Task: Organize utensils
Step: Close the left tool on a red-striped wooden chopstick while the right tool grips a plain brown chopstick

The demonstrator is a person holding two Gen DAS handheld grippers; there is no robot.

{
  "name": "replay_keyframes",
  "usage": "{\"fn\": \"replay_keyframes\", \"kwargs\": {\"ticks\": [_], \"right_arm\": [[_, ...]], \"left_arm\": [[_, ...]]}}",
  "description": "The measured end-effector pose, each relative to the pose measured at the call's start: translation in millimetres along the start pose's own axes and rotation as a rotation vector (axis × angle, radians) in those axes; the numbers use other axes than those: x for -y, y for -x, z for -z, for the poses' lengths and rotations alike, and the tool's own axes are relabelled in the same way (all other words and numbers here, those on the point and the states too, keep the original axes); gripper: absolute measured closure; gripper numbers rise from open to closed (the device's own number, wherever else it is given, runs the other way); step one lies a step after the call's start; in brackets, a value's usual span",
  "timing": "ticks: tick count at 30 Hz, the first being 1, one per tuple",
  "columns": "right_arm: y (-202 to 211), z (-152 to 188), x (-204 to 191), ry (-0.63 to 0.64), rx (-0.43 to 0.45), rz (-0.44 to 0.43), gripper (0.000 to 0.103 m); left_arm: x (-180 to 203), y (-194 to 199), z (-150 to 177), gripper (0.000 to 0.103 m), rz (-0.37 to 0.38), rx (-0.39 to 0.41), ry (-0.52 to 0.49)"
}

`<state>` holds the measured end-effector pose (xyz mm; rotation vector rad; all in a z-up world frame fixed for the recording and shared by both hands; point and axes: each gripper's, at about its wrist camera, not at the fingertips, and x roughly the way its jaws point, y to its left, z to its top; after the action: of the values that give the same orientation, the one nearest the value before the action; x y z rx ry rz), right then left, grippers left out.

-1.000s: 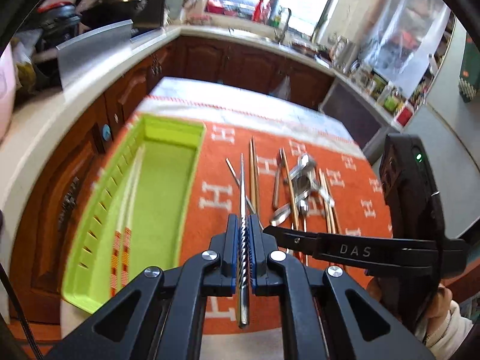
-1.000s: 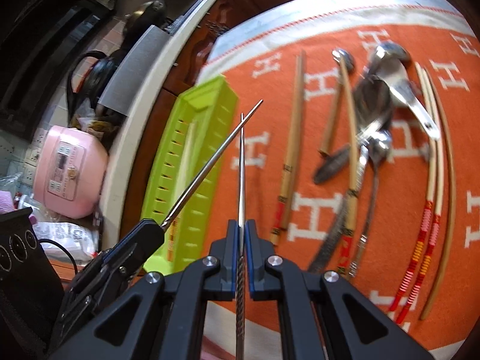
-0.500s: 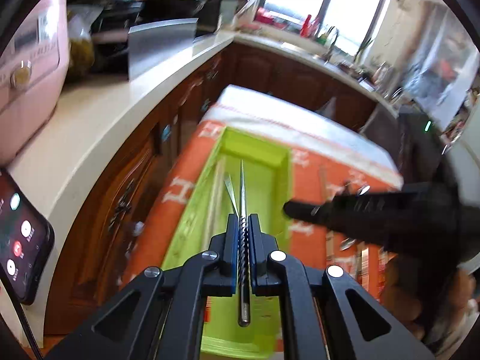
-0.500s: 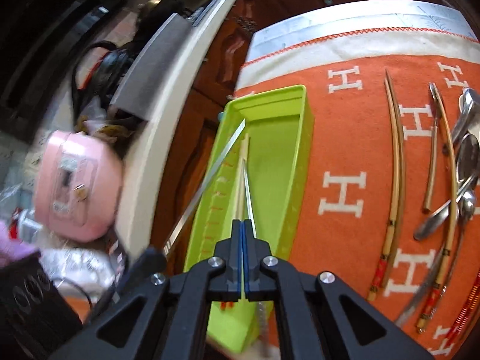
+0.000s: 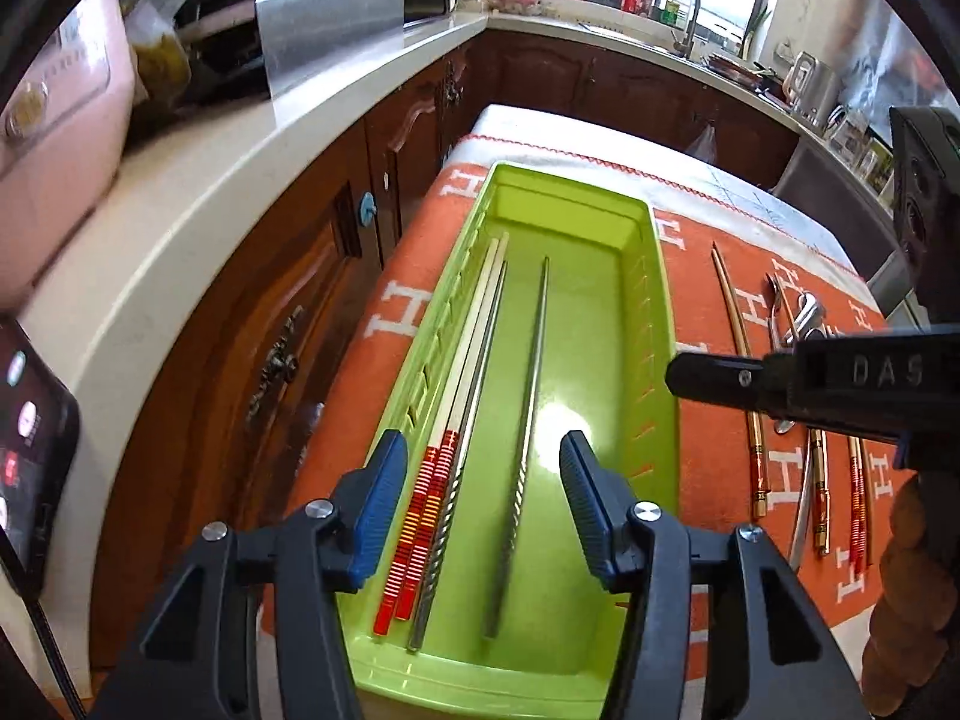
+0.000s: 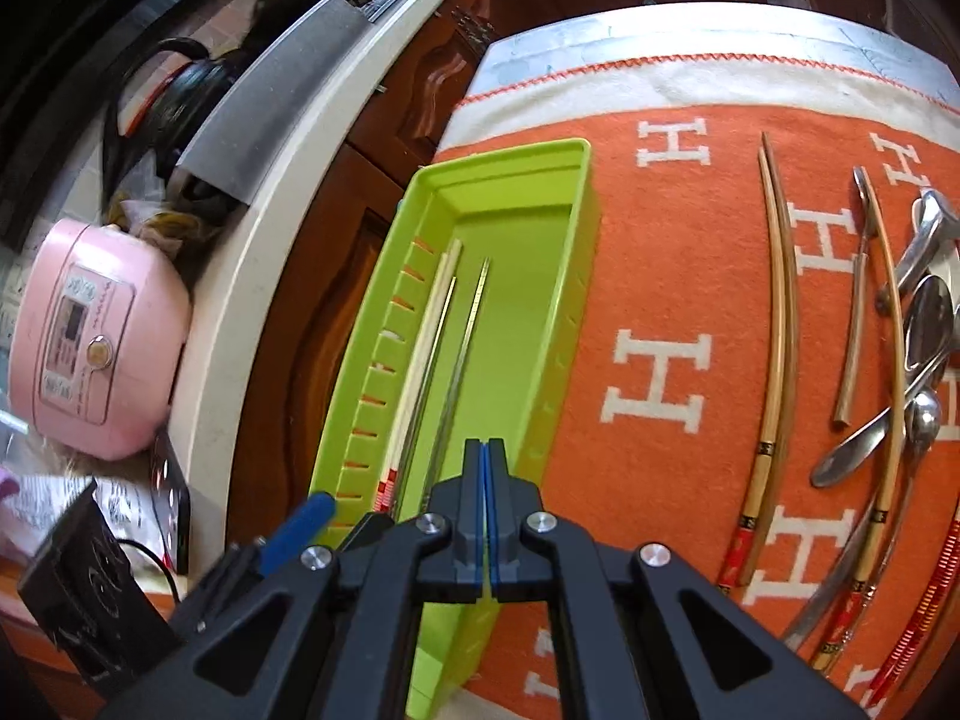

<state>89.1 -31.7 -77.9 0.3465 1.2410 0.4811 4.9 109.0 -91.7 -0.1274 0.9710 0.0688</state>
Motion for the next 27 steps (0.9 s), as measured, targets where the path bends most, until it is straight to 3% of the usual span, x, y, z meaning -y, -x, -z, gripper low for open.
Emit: {"fn": "replay_keyframes", "kwargs": {"ticks": [6,9,11,15,20,24,27], "right_arm": [[27.6,15.2,-0.3,0.080,0.052,0.039,0.103],[44.5,22.1,3.6,0.110,0.086,0.039,0.103],[56.6,28.7,10.7,0.127,0.107,0.056,0.103],[77.7,40.8,28.3,0.142,0.144,0.105,0.103],[112.8,56.6,67.4,0.112,0.224,0.209,0.103],[134.5,70.1,103.6,0.062,0.252,0.256,0.103],[140.9,81.0,133.1,0.026,0.253,0.286,0.103]], "left_arm": [[13.5,22.7,-7.2,0.052,0.036,0.037,0.002],[24.0,35.9,-9.5,0.042,0.074,0.075,-0.013],[33.6,40.7,-11.3,0.041,0.091,0.089,-0.028],[58.3,46.1,-14.0,0.041,0.154,0.056,-0.057],[104.0,48.1,-13.3,0.041,0.172,0.025,-0.152],[144.9,49.5,-5.1,0.023,0.223,0.031,-0.232],[170.8,44.1,-1.7,0.023,0.250,0.023,-0.268]]}}
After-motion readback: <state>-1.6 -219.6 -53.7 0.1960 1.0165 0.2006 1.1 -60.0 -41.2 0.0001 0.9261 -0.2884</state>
